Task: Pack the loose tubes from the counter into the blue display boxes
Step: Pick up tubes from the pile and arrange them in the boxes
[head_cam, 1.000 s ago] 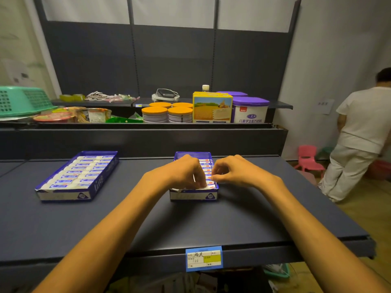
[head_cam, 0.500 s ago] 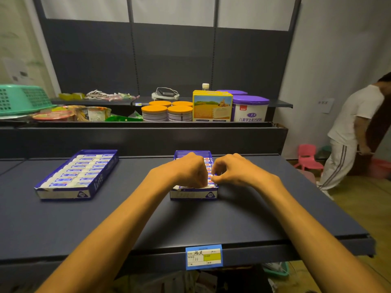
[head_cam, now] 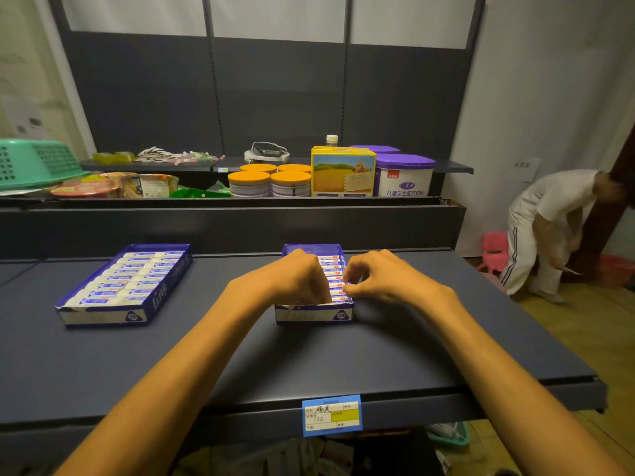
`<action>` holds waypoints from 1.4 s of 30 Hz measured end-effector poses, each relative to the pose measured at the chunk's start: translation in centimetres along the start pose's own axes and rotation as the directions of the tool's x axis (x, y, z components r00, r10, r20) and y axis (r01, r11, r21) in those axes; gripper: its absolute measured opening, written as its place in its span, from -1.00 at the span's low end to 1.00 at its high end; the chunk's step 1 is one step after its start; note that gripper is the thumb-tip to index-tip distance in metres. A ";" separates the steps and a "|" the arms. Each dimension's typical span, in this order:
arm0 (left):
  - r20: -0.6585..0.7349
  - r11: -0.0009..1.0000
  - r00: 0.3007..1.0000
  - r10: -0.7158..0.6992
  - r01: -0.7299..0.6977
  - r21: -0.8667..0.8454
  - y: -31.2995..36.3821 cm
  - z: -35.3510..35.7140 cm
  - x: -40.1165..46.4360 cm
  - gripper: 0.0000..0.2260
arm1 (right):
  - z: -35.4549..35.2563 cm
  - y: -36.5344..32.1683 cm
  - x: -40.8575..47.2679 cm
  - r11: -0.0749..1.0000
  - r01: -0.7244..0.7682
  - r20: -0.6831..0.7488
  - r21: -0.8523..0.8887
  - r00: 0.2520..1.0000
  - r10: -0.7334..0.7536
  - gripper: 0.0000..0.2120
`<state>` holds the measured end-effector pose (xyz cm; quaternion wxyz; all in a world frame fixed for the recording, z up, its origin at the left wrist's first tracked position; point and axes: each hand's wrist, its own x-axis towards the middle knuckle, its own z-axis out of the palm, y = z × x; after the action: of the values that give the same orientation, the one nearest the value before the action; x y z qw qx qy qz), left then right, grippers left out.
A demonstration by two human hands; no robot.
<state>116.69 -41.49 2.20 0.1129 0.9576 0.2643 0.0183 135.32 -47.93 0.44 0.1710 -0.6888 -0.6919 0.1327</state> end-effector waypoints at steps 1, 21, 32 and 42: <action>-0.001 1.000 1.000 0.002 -0.002 0.001 0.0 0.0 0.0 -0.79 | 0.0 0.0 0.0 1.000 0.000 -0.002 0.001 1.000 0.000 -0.76; -0.252 0.981 0.965 -0.072 0.023 -0.193 -1.1 -0.7 -2.4 -0.75 | -0.2 -1.1 -1.7 0.997 0.019 -0.087 -0.075 0.996 -0.026 -0.67; -0.401 0.931 0.848 -0.347 0.364 -0.036 -4.5 0.9 -10.8 -0.52 | 2.2 -6.5 -2.2 0.973 0.165 -0.141 -0.163 0.972 -0.188 -0.55; -0.472 0.822 0.733 -0.490 0.569 0.031 -10.0 -0.9 -24.7 -0.49 | 7.9 -20.5 0.1 0.896 0.385 -0.125 -0.222 0.900 -0.418 -0.55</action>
<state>90.34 -45.58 1.45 -0.0334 0.8176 0.5460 0.1798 113.44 -47.75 1.89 0.1859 -0.5524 -0.8119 -0.0323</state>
